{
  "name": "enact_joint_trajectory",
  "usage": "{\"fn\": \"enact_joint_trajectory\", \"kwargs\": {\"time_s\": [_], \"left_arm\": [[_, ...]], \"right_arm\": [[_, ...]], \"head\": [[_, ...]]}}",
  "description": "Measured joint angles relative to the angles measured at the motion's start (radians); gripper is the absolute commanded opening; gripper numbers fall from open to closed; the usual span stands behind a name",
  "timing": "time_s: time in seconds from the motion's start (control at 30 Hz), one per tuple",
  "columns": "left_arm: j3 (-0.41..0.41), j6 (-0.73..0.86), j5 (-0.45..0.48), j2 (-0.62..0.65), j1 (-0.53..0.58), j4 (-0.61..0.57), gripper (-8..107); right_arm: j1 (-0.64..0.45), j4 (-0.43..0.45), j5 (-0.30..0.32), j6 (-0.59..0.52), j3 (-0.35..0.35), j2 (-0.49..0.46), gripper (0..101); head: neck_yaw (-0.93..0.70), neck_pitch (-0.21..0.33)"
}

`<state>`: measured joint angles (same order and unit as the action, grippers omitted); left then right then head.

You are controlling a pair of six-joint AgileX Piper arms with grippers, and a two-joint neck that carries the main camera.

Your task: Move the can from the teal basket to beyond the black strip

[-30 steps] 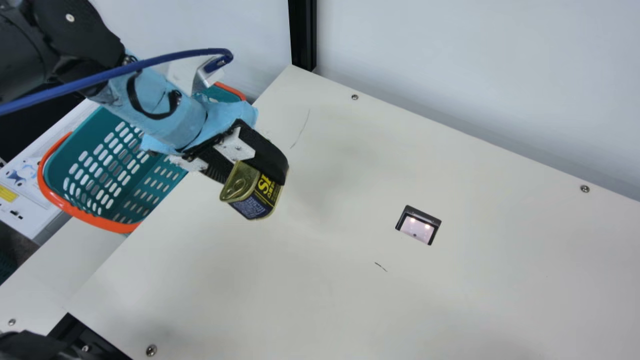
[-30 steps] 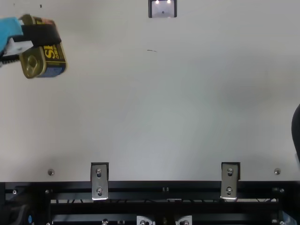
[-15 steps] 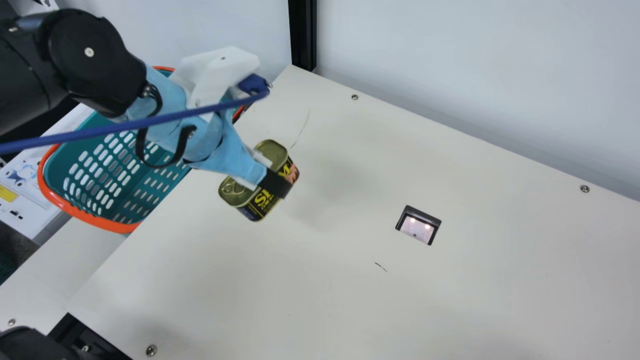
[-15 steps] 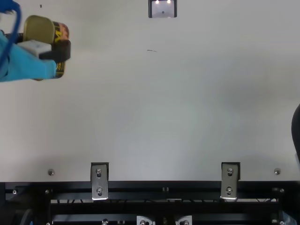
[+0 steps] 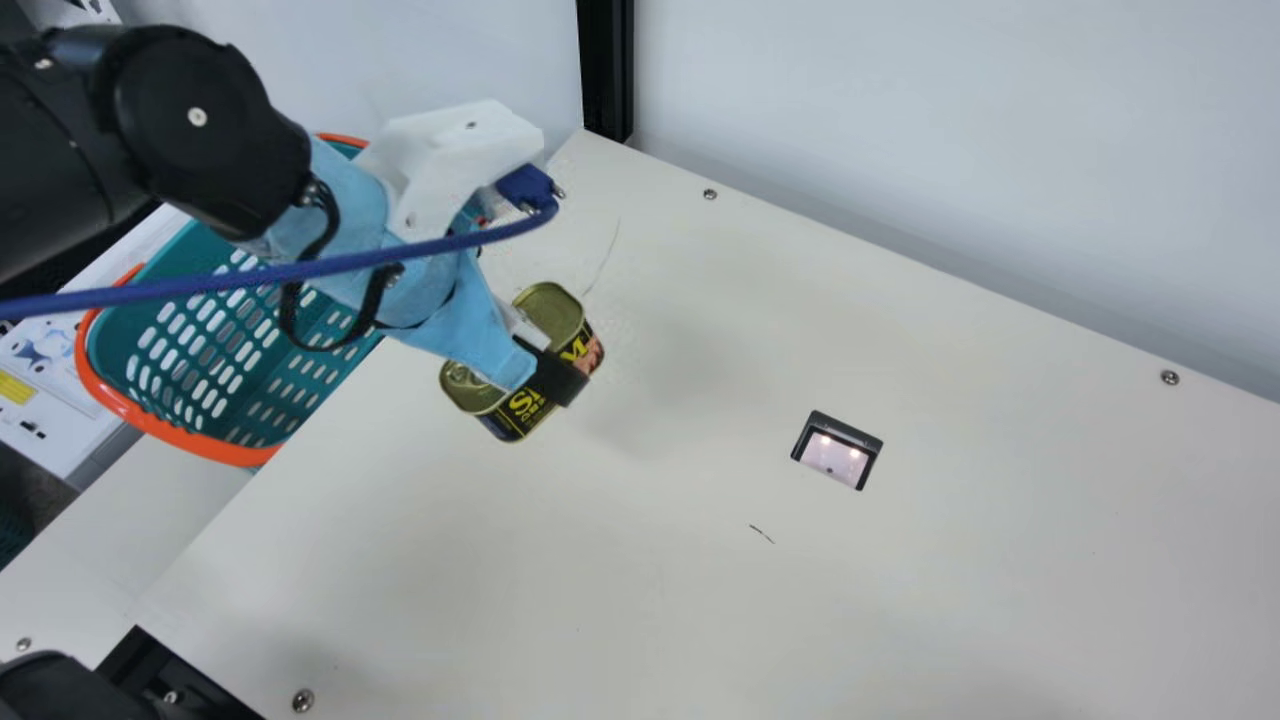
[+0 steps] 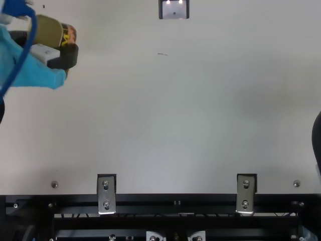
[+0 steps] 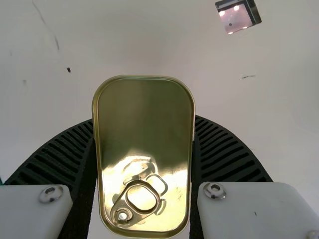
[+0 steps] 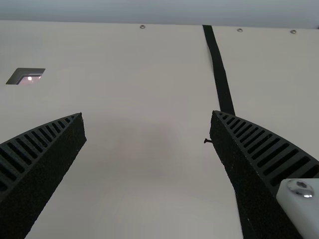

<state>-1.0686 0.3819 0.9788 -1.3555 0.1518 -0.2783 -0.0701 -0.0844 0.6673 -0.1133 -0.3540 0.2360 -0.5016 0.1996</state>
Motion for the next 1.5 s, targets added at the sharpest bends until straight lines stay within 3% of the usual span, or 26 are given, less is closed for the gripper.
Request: {"fn": "enact_joint_trajectory", "kwargs": {"time_s": [0.27,0.7,1.03,1.5], "left_arm": [[-0.038,0.127,0.019,-0.044,0.128,0.124,10],[-0.135,0.334,0.103,-0.15,0.316,0.131,10],[-0.136,0.409,0.044,-0.228,0.436,0.157,10],[-0.12,0.435,-0.048,-0.336,0.539,0.106,10]], "right_arm": [[0.0,0.0,0.0,0.0,0.0,0.0,101],[0.0,0.0,0.0,0.0,0.0,0.0,101],[0.0,0.0,0.0,0.0,0.0,0.0,101],[0.0,0.0,0.0,0.0,0.0,0.0,101]], "head": [[0.0,0.0],[0.0,0.0],[0.0,0.0],[0.0,0.0]]}}
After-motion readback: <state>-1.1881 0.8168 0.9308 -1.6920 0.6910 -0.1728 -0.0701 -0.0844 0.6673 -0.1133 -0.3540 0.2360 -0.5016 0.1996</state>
